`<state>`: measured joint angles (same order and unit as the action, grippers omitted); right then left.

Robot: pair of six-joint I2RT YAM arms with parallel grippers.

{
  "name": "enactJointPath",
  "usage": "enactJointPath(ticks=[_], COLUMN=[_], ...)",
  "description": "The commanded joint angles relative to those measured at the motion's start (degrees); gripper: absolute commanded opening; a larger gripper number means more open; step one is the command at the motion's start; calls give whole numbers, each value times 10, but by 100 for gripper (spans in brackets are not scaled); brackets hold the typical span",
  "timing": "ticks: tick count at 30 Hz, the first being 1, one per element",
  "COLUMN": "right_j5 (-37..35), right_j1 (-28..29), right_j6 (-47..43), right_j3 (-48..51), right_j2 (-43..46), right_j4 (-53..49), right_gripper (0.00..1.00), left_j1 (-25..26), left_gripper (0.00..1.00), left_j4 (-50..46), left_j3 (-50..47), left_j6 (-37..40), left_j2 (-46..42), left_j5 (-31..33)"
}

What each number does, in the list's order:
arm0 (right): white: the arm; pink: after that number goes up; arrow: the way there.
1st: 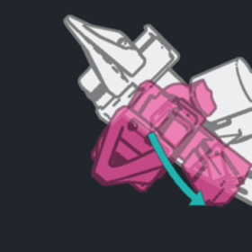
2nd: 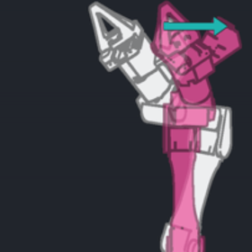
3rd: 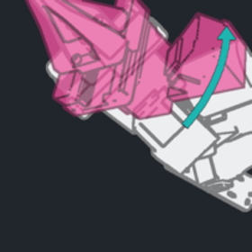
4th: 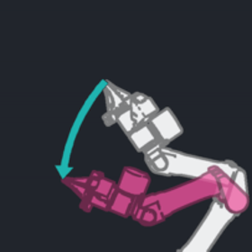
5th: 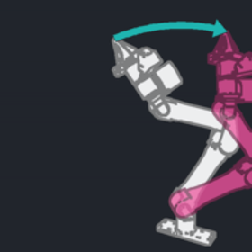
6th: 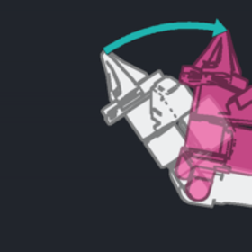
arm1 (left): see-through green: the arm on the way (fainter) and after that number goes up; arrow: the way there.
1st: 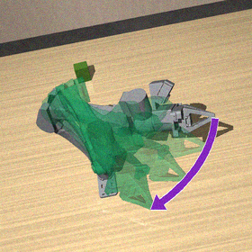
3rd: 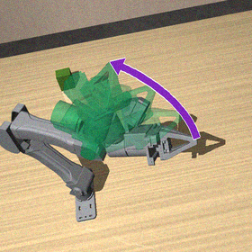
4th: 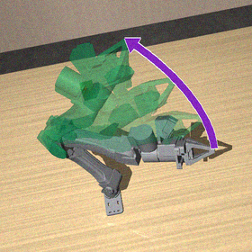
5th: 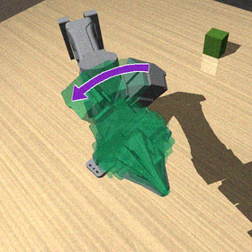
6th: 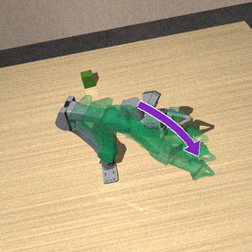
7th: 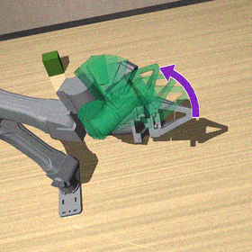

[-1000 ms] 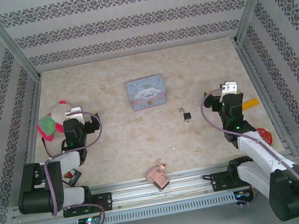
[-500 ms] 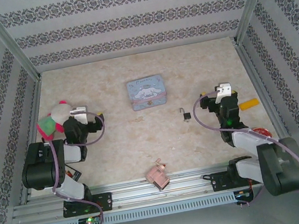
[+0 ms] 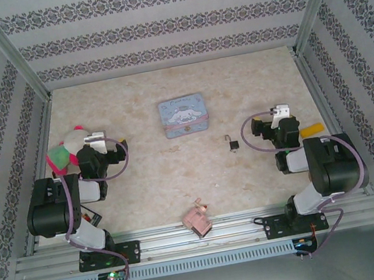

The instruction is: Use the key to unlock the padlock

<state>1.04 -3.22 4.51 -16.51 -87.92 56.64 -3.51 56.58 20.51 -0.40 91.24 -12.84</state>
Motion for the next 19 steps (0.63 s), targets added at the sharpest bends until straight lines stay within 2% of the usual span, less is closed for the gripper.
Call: enactJointPath(ticks=[1,2,6,11,19], right_j5=[81,99,97,49,41], right_j1=[5,7,9,15,18], right_j6=[-14,-23,-25,-18,-18], right_j3=[-29,-29,-28,-46,-47], right_j2=[-3,-3,-1,1,1], right_j4=[8,4,-1,-9,-13], right_gripper=[98,98,98,98,98], left_j1=[-5,-5,-5,-5,-5], left_gripper=[99,99,99,99,99], left_j4=[9,9,8,6,6], left_j3=[2,2,2,3,3], left_j6=[-5,-5,-5,-4,-4], left_j2=[1,1,1,2,1], left_j5=[1,1,2,0,1])
